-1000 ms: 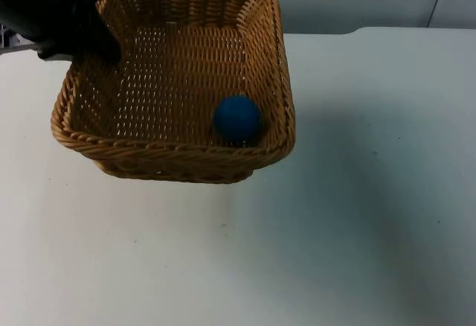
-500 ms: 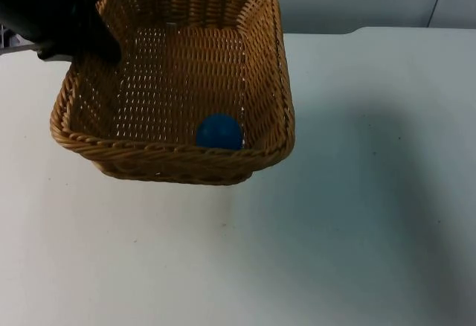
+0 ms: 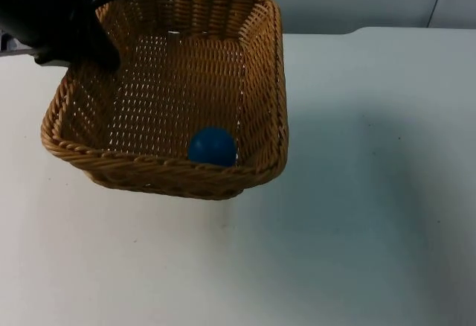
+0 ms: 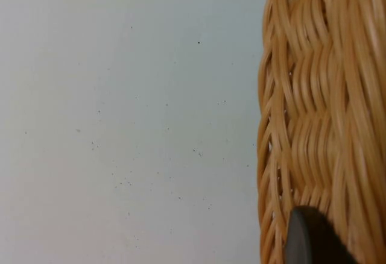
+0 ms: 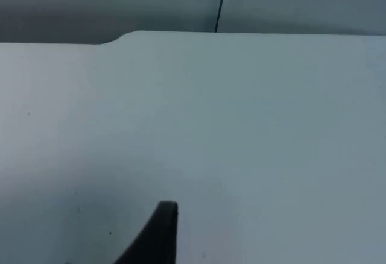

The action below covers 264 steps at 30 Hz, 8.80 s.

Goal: Pick up the basket with the left hand and place the ball into the basket with the right hand.

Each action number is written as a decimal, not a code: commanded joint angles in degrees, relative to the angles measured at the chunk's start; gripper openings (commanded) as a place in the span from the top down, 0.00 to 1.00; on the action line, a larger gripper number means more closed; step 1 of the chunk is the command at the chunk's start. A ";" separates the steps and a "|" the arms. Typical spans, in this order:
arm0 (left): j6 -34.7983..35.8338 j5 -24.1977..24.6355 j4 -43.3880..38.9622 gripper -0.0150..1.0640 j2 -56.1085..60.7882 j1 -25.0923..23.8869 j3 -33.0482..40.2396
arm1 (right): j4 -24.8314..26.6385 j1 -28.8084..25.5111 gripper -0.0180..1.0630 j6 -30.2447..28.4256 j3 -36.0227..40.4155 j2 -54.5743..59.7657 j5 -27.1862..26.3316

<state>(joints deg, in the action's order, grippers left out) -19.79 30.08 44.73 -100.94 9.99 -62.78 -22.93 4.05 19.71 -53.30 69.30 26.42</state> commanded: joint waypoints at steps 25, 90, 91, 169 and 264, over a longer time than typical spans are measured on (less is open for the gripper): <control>-2.21 0.34 0.92 0.99 0.22 0.43 -0.68 | 5.14 -0.15 0.02 -2.34 20.54 -37.96 -0.27; 0.30 -12.81 -0.09 0.11 -12.64 5.09 -0.77 | 2.00 -0.15 0.02 2.37 27.12 -35.70 -8.24; 0.30 -12.81 -0.09 0.11 -12.64 5.09 -0.77 | 2.00 -0.15 0.02 2.37 27.12 -35.70 -8.24; 26.62 23.37 -52.61 0.01 87.83 5.09 31.07 | 12.61 0.74 0.02 -15.68 20.47 -69.30 29.90; 14.39 31.69 -39.84 0.01 100.94 5.09 33.37 | 29.20 1.03 0.02 -22.70 24.03 -69.30 35.12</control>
<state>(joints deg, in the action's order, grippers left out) -5.36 62.11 3.89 -0.27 14.73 -29.85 5.81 4.88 -3.67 -29.57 0.20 62.35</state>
